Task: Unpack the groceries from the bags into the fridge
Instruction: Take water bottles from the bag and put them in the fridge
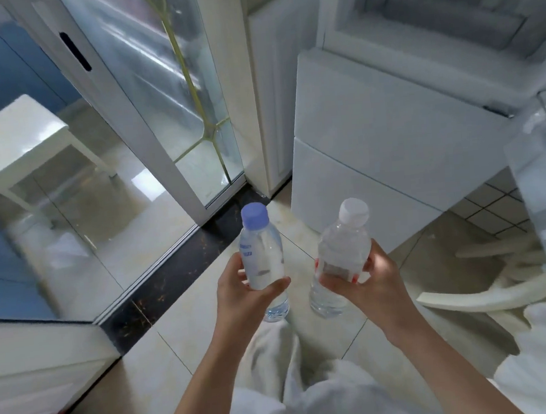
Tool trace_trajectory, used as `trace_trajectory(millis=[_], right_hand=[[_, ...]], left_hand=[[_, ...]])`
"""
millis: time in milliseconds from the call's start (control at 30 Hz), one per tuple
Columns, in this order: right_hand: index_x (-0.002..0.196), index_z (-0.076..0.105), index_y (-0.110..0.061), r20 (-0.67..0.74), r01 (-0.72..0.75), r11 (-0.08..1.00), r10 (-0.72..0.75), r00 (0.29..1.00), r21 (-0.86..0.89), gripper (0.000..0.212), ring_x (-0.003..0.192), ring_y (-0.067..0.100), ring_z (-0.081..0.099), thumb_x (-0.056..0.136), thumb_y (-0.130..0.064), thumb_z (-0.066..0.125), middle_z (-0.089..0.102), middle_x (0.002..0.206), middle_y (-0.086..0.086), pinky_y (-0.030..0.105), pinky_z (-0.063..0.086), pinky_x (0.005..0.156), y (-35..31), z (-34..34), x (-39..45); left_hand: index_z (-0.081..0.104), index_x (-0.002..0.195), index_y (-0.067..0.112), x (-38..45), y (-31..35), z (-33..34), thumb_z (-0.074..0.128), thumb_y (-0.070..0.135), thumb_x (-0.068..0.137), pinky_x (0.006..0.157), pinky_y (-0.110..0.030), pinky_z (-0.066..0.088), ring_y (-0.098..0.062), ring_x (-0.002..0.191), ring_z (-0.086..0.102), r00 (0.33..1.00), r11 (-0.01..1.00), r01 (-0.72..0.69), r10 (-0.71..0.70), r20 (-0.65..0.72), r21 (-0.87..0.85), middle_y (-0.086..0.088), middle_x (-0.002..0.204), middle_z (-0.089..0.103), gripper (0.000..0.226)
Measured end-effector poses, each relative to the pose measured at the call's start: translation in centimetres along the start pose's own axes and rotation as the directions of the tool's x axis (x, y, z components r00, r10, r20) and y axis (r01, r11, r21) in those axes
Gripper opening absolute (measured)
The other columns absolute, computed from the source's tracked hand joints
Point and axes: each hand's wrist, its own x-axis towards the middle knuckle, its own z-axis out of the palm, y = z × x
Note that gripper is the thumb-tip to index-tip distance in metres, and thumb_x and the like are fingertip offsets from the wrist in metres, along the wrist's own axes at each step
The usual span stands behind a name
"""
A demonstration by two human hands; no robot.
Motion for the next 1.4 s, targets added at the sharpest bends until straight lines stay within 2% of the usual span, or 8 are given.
trace_trajectory(millis=[133,400,633,767,867,1000,1167,1400], right_hand=[[0.111,0.057,-0.026,-0.102,0.030,1.000,-0.030,0.994,0.000,0.060,0.095,0.009,0.063,0.060,-0.024,0.090,0.067,0.100,-0.010,0.013,0.050,0.065,-2.8,0.8,4.9],[0.110,0.058,-0.030,-0.295,0.012,0.994,0.019,0.955,0.106,0.063,0.099,0.012,0.062,0.056,-0.027,0.091,0.067,0.103,-0.011,0.020,0.048,0.071,-8.5,1.0,14.1],[0.108,0.057,-0.031,-0.476,0.079,0.986,0.001,0.879,0.148,0.058,0.096,0.008,0.060,0.059,-0.023,0.088,0.065,0.100,-0.013,0.019,0.045,0.073,-13.2,-2.1,20.3],[0.103,0.061,-0.030,-0.503,0.128,0.976,-0.022,0.864,0.179,0.053,0.096,0.010,0.063,0.061,-0.016,0.088,0.068,0.098,-0.011,0.025,0.050,0.076,-15.6,-5.3,23.1],[0.102,0.063,-0.029,-0.497,0.163,0.969,-0.051,0.866,0.185,0.050,0.095,0.009,0.064,0.062,-0.012,0.087,0.071,0.098,-0.009,0.029,0.052,0.079,-17.0,-7.7,25.0],[0.098,0.064,-0.029,-0.547,0.237,0.959,-0.116,0.829,0.156,0.052,0.091,0.003,0.065,0.056,-0.017,0.090,0.071,0.095,-0.013,0.020,0.048,0.073,-19.7,-11.9,28.4],[0.097,0.064,-0.024,-0.596,0.344,0.927,-0.195,0.779,0.146,0.046,0.085,-0.002,0.066,0.061,-0.004,0.085,0.072,0.089,-0.016,0.014,0.051,0.069,-23.1,-16.9,32.5],[0.101,0.065,-0.023,-0.699,0.435,0.895,-0.252,0.669,0.093,0.046,0.087,0.006,0.068,0.063,-0.008,0.085,0.073,0.092,-0.010,0.030,0.052,0.078,-27.3,-21.7,36.2]], left_hand=[[0.060,0.095,0.032,6.6,3.4,0.0,0.084,0.002,0.066,0.061,-0.008,0.048,0.007,0.074,0.062,0.992,0.999,-0.054,0.053,0.116,-0.001,0.023,0.081,0.069,0.049],[0.060,0.102,0.033,19.9,10.9,1.8,0.090,0.019,0.059,0.082,-0.037,0.057,-0.004,0.088,0.068,0.949,0.984,-0.165,0.140,0.283,0.067,0.012,0.094,0.071,0.054],[0.058,0.098,0.034,27.3,18.3,6.5,0.088,0.019,0.062,0.079,-0.031,0.055,0.001,0.083,0.065,0.846,0.925,-0.378,0.329,0.418,0.038,0.020,0.090,0.068,0.049],[0.055,0.104,0.040,30.1,22.5,10.0,0.090,0.021,0.061,0.080,-0.027,0.053,0.000,0.091,0.064,0.809,0.905,-0.425,0.393,0.437,-0.026,0.021,0.096,0.067,0.059],[0.057,0.107,0.034,31.7,25.2,12.6,0.091,0.021,0.060,0.081,-0.028,0.055,-0.009,0.097,0.065,0.779,0.886,-0.456,0.445,0.442,-0.089,0.014,0.100,0.068,0.059],[0.058,0.103,0.037,33.4,29.8,16.7,0.090,0.033,0.054,0.082,-0.037,0.057,-0.011,0.096,0.066,0.749,0.848,-0.504,0.523,0.406,-0.163,0.013,0.099,0.070,0.058],[0.059,0.097,0.027,35.2,35.3,21.1,0.092,0.011,0.056,0.075,-0.031,0.056,-0.011,0.086,0.067,0.682,0.770,-0.594,0.636,0.360,-0.235,0.010,0.090,0.069,0.054],[0.059,0.096,0.034,37.7,42.2,25.7,0.090,0.010,0.059,0.078,-0.020,0.054,-0.001,0.088,0.066,0.604,0.685,-0.662,0.728,0.325,-0.304,0.020,0.090,0.069,0.054]])
